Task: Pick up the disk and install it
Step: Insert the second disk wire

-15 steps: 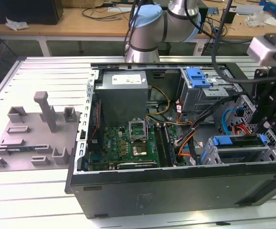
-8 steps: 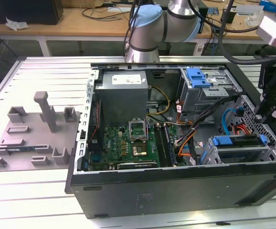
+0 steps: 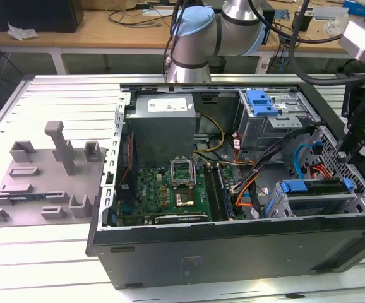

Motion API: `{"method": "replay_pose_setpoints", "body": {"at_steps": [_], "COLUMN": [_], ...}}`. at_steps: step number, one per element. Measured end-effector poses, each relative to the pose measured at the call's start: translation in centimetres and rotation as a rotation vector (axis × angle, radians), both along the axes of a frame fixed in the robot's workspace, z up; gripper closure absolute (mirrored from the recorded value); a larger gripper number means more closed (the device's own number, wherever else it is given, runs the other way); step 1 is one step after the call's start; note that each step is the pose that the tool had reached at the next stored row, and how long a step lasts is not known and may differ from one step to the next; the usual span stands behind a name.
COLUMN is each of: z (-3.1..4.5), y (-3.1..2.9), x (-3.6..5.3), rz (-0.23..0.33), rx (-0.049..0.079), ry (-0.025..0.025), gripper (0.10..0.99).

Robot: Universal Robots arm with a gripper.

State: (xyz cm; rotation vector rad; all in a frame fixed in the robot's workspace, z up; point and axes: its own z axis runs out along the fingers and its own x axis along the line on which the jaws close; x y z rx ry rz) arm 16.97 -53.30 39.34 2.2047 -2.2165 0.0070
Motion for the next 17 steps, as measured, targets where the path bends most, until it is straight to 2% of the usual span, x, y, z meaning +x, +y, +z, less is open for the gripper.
{"method": "replay_pose_setpoints", "body": {"at_steps": [4, 6, 8, 9, 12, 13, 14, 15, 16, 17], "z": [0.00, 0.01, -0.01, 0.00, -0.01, 0.00, 0.00, -0.01, -0.03, -0.06], "y": [0.02, 0.43, 1.08, 1.65, 2.87, 3.25, 4.04, 5.12, 5.62, 5.90], "x": [0.00, 0.00, 0.00, 0.00, 0.00, 0.00, 0.00, 0.00, 0.00, 0.00], "rz": [0.000, 0.000, 0.000, 0.000, 0.000, 0.000, 0.000, 0.000, 0.000, 0.000], "rx": [0.000, -0.005, -0.014, -0.024, -0.046, -0.057, -0.083, -0.129, -0.150, -0.161], "ry": [0.0000, 0.0000, 0.0000, 0.0000, 0.0001, 0.0000, 0.0000, 0.0000, 0.0000, 0.0000], "gripper": [0.780, 0.780, 0.780, 0.780, 0.780, 0.780, 0.780, 0.780, 0.780, 0.780]}}
